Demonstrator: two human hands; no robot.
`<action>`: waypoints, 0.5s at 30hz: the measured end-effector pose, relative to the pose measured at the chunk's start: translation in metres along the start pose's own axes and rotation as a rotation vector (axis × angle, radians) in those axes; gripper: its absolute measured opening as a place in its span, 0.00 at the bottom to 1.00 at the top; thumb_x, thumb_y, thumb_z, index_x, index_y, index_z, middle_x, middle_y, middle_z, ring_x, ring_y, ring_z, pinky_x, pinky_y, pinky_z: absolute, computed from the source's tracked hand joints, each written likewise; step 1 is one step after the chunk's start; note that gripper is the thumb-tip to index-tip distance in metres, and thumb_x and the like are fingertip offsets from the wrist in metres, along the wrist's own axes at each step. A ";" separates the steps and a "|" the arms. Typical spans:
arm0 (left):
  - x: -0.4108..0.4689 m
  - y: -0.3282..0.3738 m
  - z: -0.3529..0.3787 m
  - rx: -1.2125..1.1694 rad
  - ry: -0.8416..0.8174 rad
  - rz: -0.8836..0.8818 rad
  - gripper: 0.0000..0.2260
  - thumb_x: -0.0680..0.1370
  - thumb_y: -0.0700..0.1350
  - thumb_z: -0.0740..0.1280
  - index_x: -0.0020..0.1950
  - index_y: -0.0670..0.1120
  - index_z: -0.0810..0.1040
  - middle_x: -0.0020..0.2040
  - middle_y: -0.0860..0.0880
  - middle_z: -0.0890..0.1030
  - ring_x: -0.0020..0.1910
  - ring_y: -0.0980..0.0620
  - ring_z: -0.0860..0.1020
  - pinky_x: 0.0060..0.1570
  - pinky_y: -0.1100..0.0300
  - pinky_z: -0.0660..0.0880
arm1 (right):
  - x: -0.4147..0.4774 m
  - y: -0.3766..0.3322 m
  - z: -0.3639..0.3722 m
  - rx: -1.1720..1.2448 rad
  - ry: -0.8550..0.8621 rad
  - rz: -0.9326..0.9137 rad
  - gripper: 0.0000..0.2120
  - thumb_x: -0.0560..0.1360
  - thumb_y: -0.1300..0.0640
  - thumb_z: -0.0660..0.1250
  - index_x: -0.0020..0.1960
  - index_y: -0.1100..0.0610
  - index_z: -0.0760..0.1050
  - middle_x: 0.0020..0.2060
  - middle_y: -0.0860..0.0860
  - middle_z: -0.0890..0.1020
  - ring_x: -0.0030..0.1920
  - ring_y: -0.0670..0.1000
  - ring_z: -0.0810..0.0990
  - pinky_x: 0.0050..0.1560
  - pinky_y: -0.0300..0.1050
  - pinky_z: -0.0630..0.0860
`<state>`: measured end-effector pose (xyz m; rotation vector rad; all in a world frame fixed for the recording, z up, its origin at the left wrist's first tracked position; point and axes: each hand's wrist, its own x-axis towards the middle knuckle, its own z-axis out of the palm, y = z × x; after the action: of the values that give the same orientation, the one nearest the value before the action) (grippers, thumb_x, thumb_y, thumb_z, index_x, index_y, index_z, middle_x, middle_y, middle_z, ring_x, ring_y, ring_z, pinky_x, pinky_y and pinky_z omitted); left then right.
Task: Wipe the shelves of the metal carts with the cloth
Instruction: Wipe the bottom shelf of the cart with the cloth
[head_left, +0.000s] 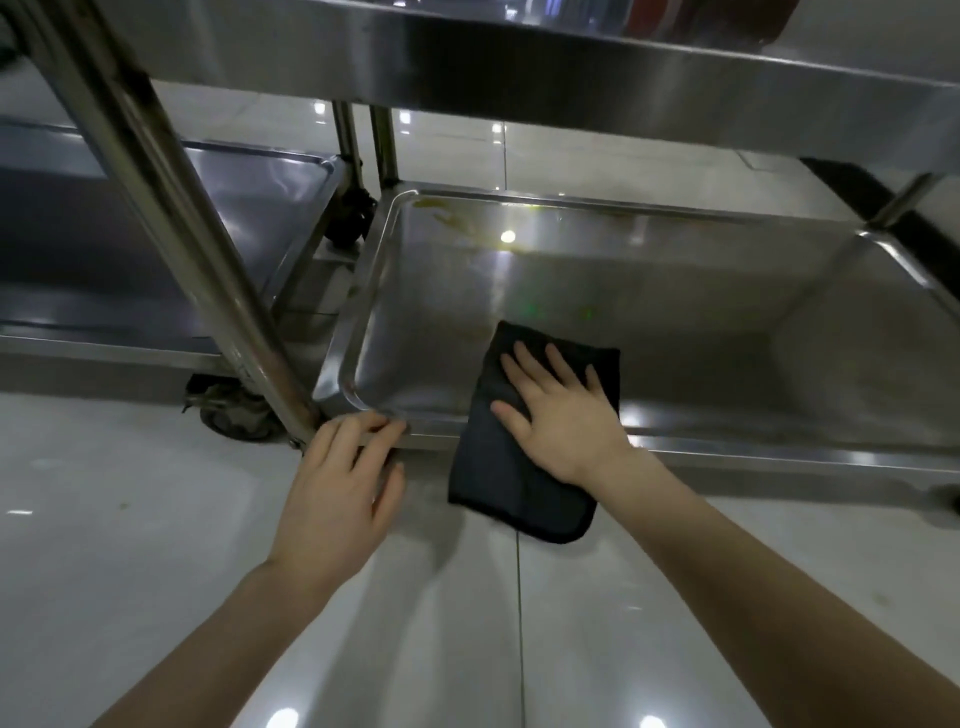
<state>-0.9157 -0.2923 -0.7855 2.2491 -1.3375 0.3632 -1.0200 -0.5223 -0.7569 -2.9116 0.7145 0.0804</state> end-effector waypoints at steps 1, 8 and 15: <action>-0.002 -0.002 -0.001 0.005 0.014 0.000 0.17 0.78 0.45 0.61 0.64 0.40 0.77 0.58 0.44 0.75 0.58 0.45 0.73 0.63 0.56 0.66 | -0.013 -0.008 0.004 -0.009 0.023 -0.062 0.29 0.81 0.38 0.47 0.80 0.45 0.48 0.79 0.42 0.48 0.79 0.52 0.44 0.76 0.61 0.45; 0.001 -0.007 0.000 -0.072 0.060 0.021 0.14 0.79 0.44 0.61 0.61 0.40 0.80 0.56 0.45 0.78 0.56 0.45 0.74 0.59 0.55 0.72 | 0.028 -0.040 0.011 0.141 0.014 0.075 0.30 0.80 0.36 0.45 0.79 0.44 0.49 0.79 0.42 0.47 0.79 0.52 0.42 0.74 0.64 0.40; -0.004 -0.018 -0.010 -0.162 0.007 0.032 0.14 0.80 0.42 0.62 0.64 0.42 0.78 0.62 0.48 0.78 0.62 0.49 0.75 0.66 0.59 0.69 | 0.104 -0.043 0.007 -0.010 -0.003 0.024 0.31 0.81 0.36 0.45 0.79 0.45 0.40 0.79 0.42 0.40 0.78 0.55 0.38 0.74 0.66 0.40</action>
<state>-0.9020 -0.2766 -0.7838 2.0933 -1.3502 0.2638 -0.9081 -0.5306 -0.7675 -2.9124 0.7516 0.0915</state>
